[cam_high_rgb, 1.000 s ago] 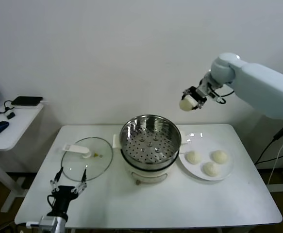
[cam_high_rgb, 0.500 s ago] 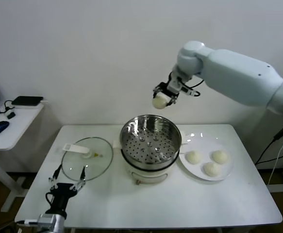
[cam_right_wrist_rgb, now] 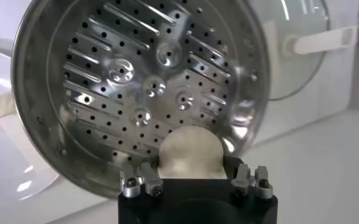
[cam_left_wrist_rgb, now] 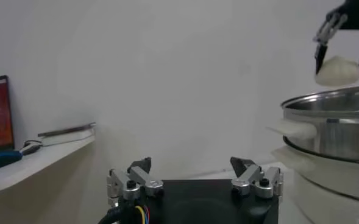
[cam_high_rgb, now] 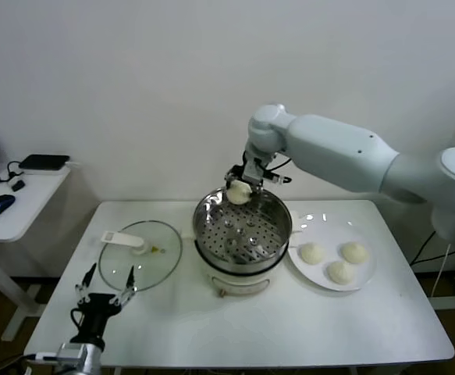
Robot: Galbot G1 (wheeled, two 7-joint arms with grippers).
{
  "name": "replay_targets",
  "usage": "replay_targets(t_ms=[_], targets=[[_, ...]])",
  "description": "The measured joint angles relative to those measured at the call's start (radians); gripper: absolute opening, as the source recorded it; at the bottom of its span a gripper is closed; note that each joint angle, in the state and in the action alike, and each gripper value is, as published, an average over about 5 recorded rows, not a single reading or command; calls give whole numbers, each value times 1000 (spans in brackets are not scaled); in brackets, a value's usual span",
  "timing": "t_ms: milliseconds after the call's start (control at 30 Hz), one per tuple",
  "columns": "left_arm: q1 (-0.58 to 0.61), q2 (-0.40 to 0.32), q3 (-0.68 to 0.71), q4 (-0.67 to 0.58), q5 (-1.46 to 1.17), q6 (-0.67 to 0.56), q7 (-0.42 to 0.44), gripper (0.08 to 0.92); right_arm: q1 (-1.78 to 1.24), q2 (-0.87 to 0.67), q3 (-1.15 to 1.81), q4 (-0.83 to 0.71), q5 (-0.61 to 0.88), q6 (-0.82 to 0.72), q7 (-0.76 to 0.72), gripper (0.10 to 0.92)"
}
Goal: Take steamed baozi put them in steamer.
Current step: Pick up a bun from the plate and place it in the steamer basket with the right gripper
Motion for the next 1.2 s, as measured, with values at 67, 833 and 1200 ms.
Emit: replay_targets(t_ms=[67,833,1200], targets=[[1,0,0,1,-1,0,0,823,-17,8,7,-7,-19,6,3,687],[1,0,-3,10,-6,-3,-1,823,-138,76,95,-115,-220,76,23,692],[0,0,-3,9,-6,-1,-4,823,-169,83,126,-149,-280,92,29,702]])
